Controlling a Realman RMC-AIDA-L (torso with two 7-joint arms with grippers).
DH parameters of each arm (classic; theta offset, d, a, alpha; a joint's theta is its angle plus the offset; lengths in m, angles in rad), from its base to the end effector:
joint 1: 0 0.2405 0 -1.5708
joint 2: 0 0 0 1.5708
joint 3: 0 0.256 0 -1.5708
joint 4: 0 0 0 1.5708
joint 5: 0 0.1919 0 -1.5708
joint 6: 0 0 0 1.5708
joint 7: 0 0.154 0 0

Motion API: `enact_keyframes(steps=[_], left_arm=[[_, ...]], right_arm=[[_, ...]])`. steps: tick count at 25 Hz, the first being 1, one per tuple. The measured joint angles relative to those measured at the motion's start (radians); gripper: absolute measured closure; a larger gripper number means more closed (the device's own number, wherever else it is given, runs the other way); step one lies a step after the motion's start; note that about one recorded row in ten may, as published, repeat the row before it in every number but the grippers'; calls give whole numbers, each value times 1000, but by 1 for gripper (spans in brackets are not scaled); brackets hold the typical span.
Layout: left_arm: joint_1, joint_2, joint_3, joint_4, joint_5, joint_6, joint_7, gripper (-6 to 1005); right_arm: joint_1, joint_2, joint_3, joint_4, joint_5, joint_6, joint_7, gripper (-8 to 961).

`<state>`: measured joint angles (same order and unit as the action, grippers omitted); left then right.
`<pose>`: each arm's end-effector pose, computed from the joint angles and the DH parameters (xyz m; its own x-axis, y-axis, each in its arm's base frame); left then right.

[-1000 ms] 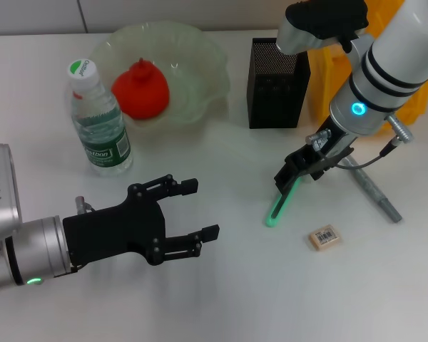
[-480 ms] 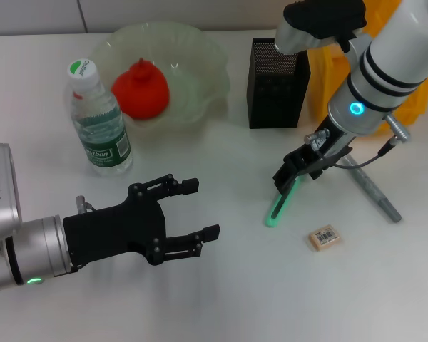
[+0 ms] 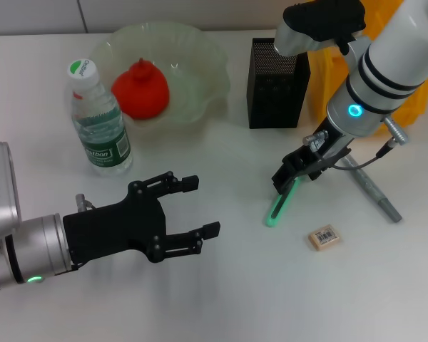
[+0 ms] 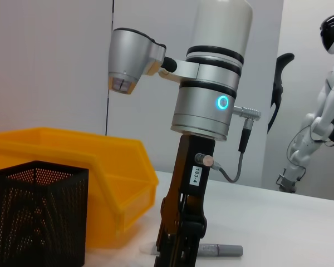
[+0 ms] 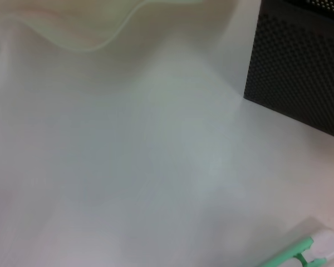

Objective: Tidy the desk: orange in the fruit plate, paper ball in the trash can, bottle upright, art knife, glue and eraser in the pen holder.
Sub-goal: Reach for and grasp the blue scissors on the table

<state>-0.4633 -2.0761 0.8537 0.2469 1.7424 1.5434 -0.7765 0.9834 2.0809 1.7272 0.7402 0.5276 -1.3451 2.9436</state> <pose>-0.2591 0.2598 -0.0657 0.7846 0.1247 0.6074 0.2881 -0.9407 -0.1791 0.1726 0.3819 -0.0662 0.4455 -0.8761 0.1842 -0.7237 -0.4735 -0.5021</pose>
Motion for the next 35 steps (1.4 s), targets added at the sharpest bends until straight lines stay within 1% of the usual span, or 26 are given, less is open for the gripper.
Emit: enact_keyframes(steps=[24, 32, 34, 35], left_arm=[[-12, -2, -2, -12, 0, 0, 2, 185], [-17, -2, 0, -14, 0, 1, 4, 185], [-18, -2, -1, -14, 0, 1, 6, 185], [-18, -2, -3, -14, 0, 1, 10, 185]], right_arm=[[-2, 1, 1, -10, 0, 17, -7, 273], [-4, 1, 17, -10, 1, 8, 10, 273], [-2, 0, 30, -10, 1, 3, 12, 274], [-1, -1, 53, -10, -1, -5, 13, 274]])
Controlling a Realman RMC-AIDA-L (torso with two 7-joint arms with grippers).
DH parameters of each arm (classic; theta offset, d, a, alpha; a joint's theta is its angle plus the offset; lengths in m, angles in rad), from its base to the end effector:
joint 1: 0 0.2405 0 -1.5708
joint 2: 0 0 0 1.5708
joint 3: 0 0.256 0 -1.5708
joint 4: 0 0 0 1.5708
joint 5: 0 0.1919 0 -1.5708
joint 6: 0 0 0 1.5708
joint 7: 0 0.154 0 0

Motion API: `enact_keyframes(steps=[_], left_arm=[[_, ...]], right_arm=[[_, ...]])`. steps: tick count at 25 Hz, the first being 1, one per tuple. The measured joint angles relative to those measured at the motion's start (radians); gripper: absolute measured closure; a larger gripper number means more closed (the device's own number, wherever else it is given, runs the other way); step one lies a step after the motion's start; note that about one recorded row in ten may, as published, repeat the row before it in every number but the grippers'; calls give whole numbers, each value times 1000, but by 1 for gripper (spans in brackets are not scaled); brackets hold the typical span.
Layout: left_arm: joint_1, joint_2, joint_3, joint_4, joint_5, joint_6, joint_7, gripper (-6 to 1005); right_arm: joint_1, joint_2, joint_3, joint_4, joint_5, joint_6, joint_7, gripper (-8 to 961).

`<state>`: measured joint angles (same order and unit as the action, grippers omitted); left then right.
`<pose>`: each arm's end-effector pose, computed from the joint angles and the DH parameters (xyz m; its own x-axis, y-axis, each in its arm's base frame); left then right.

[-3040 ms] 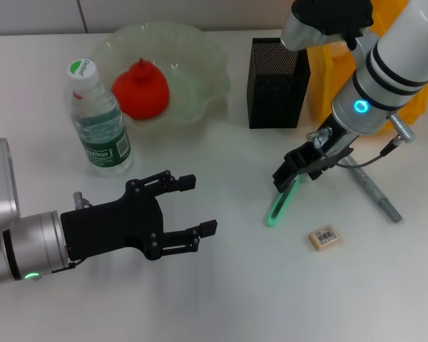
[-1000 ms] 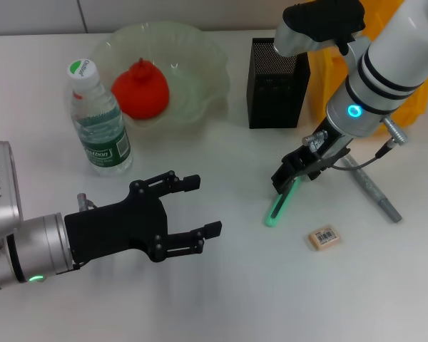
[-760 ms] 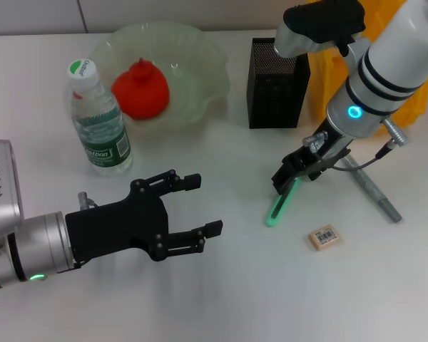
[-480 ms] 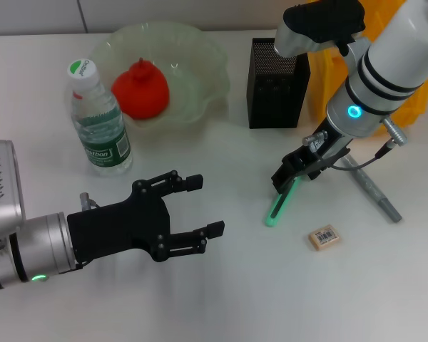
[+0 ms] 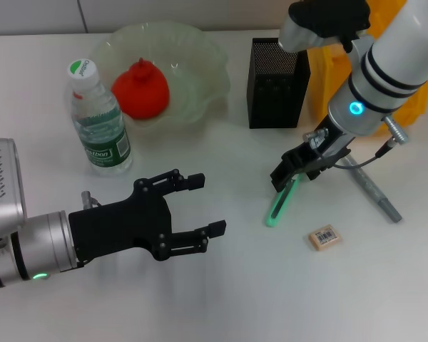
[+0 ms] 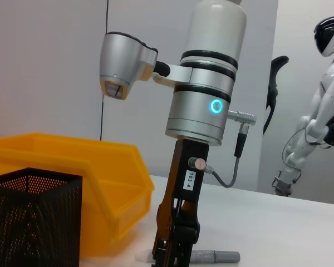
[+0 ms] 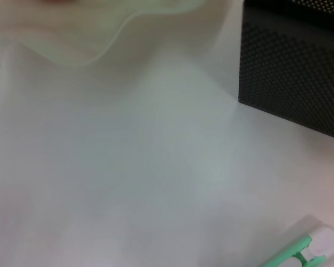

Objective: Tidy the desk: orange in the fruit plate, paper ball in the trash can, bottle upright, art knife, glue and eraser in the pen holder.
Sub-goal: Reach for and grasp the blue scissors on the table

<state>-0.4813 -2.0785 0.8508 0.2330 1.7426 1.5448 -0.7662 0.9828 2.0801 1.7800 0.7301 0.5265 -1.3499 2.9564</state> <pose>-0.2539 0.2621 -0.0679 0.7823 0.1134 0.6125 0.2740 -0.9457 -0.1749 0.1737 0.3834 -0.0633 0.4083 -0.9008 0.1477 -0.7620 -0.4254 -0.4882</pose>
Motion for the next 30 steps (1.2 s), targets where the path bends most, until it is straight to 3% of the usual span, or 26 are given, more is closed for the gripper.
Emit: enact_keyframes(steps=[30], left_arm=[[-8, 2, 0, 0, 0, 0, 5, 185]], right_arm=[[1, -2, 22, -46, -13, 62, 2, 274]])
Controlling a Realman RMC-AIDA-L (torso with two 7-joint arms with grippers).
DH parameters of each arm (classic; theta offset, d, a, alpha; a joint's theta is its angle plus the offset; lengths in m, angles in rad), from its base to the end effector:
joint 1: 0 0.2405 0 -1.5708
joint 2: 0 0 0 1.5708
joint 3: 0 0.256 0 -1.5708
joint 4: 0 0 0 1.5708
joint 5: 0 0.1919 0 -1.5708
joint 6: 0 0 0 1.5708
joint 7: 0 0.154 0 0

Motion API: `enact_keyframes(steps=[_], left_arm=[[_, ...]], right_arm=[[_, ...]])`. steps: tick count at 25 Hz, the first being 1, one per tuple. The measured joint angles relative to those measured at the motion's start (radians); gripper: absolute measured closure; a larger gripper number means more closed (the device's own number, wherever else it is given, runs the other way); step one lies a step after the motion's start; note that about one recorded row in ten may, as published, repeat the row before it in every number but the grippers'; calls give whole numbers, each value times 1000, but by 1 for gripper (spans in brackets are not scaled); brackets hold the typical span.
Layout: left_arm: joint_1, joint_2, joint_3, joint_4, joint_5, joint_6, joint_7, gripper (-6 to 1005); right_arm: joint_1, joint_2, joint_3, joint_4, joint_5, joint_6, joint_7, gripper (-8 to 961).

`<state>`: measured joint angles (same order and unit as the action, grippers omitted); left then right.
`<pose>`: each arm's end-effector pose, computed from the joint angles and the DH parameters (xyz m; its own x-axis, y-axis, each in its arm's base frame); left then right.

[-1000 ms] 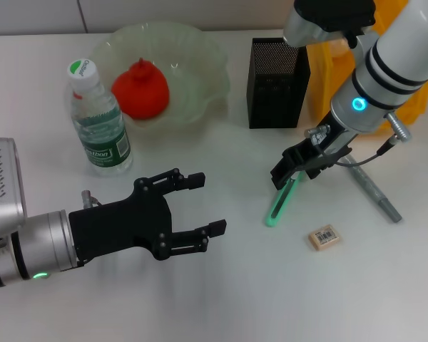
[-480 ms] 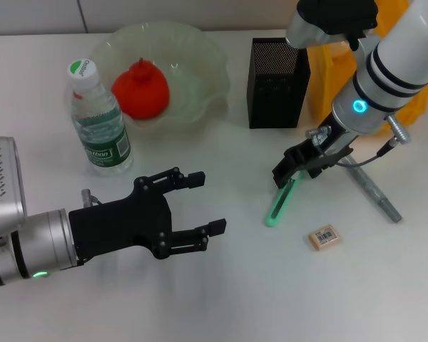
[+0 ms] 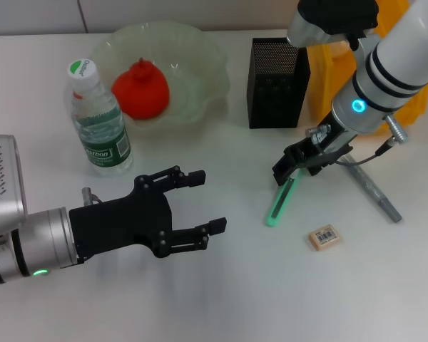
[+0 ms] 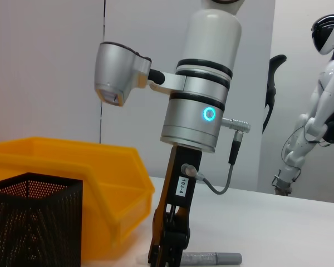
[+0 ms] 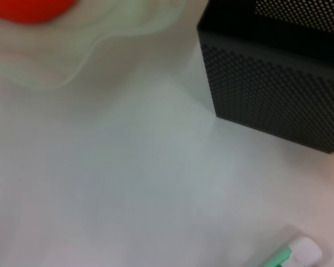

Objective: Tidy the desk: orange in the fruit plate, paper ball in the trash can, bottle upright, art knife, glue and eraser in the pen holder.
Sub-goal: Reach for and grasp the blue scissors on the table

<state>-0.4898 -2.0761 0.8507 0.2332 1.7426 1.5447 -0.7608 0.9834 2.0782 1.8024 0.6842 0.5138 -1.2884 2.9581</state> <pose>-0.2524 0.2647 -0.0671 0.7861 0.1008 0.6099 0.2613 -0.9483 -0.1800 0.1823 0.3892 -0.0640 0.3941 -0.9131 0.1046 -0.7712 -0.3904 -0.5028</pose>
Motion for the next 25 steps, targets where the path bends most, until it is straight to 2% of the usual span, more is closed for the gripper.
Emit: enact_keyframes(steps=[20, 23, 24, 25], left_arm=[[-7, 0, -1, 0, 0, -1, 11, 186], [-6, 1, -1, 0, -1, 0, 10, 186], [-4, 3, -1, 0, -3, 2, 7, 186], [3, 5, -1, 2, -13, 12, 2, 186]], right_arm=[[-1, -3, 20, 5, 4, 12, -4, 275], [-11, -4, 37, 40, 6, -15, -15, 275], [-23, -4, 46, 75, 7, -35, -21, 275], [-57, -8, 65, 174, 9, -79, -44, 275]])
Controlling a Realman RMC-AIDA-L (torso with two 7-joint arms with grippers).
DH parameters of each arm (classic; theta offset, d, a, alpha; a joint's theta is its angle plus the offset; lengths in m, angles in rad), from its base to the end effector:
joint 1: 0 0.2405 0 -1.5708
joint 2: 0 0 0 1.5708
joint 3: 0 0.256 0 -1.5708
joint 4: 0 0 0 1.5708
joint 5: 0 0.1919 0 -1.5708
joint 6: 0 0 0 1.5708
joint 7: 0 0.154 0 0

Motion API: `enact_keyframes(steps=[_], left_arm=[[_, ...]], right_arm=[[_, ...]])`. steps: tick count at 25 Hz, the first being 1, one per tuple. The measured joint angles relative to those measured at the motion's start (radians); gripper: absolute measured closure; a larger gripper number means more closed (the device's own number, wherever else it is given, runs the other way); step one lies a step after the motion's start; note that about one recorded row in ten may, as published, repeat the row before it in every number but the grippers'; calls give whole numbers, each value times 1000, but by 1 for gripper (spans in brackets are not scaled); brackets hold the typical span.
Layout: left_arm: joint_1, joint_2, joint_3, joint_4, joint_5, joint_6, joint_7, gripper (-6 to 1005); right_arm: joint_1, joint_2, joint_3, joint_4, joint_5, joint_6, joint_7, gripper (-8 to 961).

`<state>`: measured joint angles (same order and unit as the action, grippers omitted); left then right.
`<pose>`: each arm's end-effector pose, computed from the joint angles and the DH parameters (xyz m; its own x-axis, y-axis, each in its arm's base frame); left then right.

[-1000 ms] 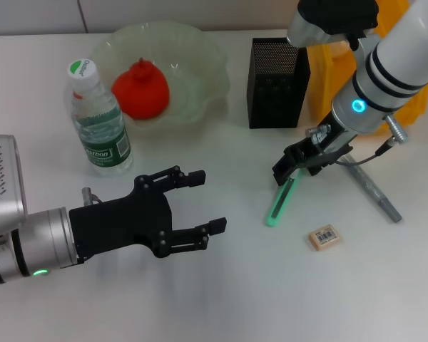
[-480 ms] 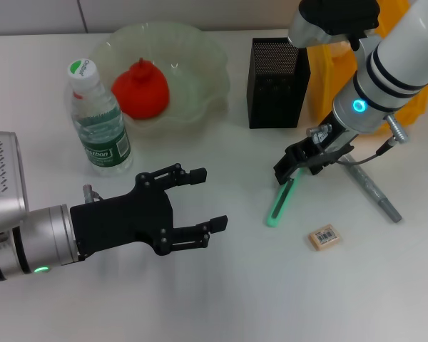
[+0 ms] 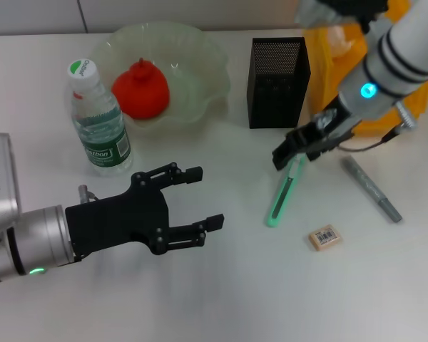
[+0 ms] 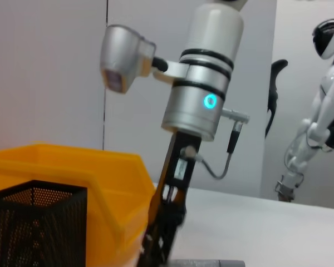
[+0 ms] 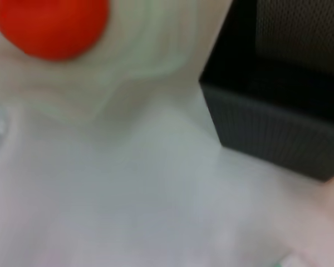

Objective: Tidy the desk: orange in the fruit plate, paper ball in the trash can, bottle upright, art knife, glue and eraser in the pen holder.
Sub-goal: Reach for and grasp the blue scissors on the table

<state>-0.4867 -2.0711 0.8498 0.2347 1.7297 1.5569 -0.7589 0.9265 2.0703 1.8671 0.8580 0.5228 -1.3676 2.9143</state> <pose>-0.2524 0.2653 -0.0633 0.7791 0.0934 0.6199 0.2621 -0.9468 -0.1868 0.1690 0.3941 -0.0412 0.4505 -0.8916 0.0455 -0.7807 -0.4181 -0.4645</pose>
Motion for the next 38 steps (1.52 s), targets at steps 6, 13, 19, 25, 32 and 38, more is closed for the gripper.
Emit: enact_keyframes(steps=[6, 13, 19, 25, 32, 38], left_arm=[[21, 3, 1, 10, -37, 58, -23, 186], [15, 3, 10, 5, -31, 58, -34, 186], [23, 1, 3, 3, -35, 58, -56, 186], [28, -3, 1, 0, -38, 47, -101, 186], [46, -3, 1, 0, -40, 34, -102, 186], [55, -3, -1, 2, -40, 27, -99, 186]], right_arm=[[-21, -29, 86, 222, 26, -180, -175, 275], [42, -34, 75, 265, 27, -412, -605, 275], [40, -25, -38, 298, 19, -467, -909, 274], [85, -42, -83, 259, -5, -469, -1233, 291], [96, -33, -133, 284, -9, -478, -1436, 314], [92, -23, -213, 273, -6, -413, -1577, 335]])
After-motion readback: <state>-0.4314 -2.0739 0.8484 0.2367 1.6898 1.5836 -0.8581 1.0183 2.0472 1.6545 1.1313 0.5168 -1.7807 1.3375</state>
